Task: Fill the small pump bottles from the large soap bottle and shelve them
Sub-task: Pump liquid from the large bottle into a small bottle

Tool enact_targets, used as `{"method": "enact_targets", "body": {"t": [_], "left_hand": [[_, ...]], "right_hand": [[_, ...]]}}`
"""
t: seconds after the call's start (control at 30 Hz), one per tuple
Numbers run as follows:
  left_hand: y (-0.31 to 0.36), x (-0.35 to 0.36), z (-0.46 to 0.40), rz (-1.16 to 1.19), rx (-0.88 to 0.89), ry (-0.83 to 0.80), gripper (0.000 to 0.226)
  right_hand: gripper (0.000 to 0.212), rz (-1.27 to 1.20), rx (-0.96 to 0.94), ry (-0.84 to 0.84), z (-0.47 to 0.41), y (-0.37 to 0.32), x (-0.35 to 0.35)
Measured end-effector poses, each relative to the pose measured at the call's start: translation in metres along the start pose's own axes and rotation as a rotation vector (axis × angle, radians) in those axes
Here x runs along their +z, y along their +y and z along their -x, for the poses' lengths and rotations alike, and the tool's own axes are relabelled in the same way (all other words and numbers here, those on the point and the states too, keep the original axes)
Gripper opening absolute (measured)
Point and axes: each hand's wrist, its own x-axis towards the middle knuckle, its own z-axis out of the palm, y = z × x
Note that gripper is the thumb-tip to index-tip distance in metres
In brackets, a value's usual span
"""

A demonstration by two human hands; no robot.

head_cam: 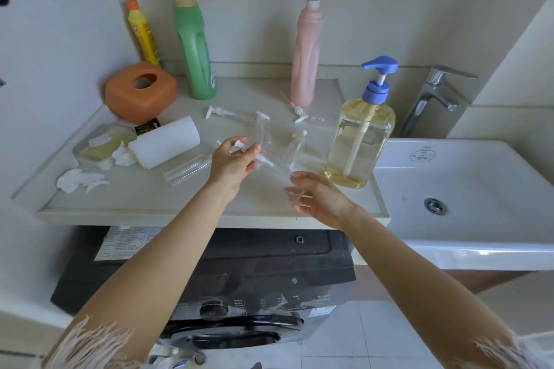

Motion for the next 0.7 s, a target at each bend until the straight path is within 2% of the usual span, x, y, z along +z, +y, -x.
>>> {"method": "enact_targets", "body": {"t": [0.07,0.1,0.17,0.23,0.33,0.4,0.47,0.57,0.63,0.7], "left_hand": [[-0.001,0.001,0.000,-0.012,-0.023,-0.038,0.019],[-0.002,0.002,0.000,-0.027,-0.037,-0.053,0.019],[-0.001,0.003,-0.003,-0.031,-0.045,-0.040,0.022],[0.003,0.002,-0.012,0.012,0.012,0.071,0.030],[0.020,-0.008,-0.033,0.045,0.172,0.275,0.030],[0.028,-0.020,-0.046,-0.137,0.294,0.329,0.027],[0.029,-0.029,-0.059,-0.451,0.418,0.207,0.025],[0.017,-0.024,-0.068,-0.960,0.556,-0.209,0.037],[0.003,-0.017,-0.067,-1.177,0.538,-0.440,0.048],[-0.012,-0.014,-0.066,-1.309,0.462,-0.492,0.052]], "right_hand": [[0.035,0.004,0.019,-0.026,-0.001,0.000,-0.001],[0.044,0.099,-0.009,-0.033,-0.002,0.000,-0.002],[0.050,0.456,-0.145,0.036,-0.005,0.002,-0.006],[0.050,0.763,-0.280,0.196,-0.010,0.002,-0.013],[0.056,0.872,-0.321,0.319,-0.015,-0.001,-0.023],[0.057,0.908,-0.345,0.379,-0.016,0.000,-0.030],[0.056,0.847,-0.358,0.437,-0.017,0.002,-0.035],[0.049,0.751,-0.370,0.476,-0.016,0.002,-0.039],[0.046,0.712,-0.382,0.461,-0.014,0.000,-0.039],[0.046,0.696,-0.397,0.452,-0.012,-0.001,-0.040]]}}
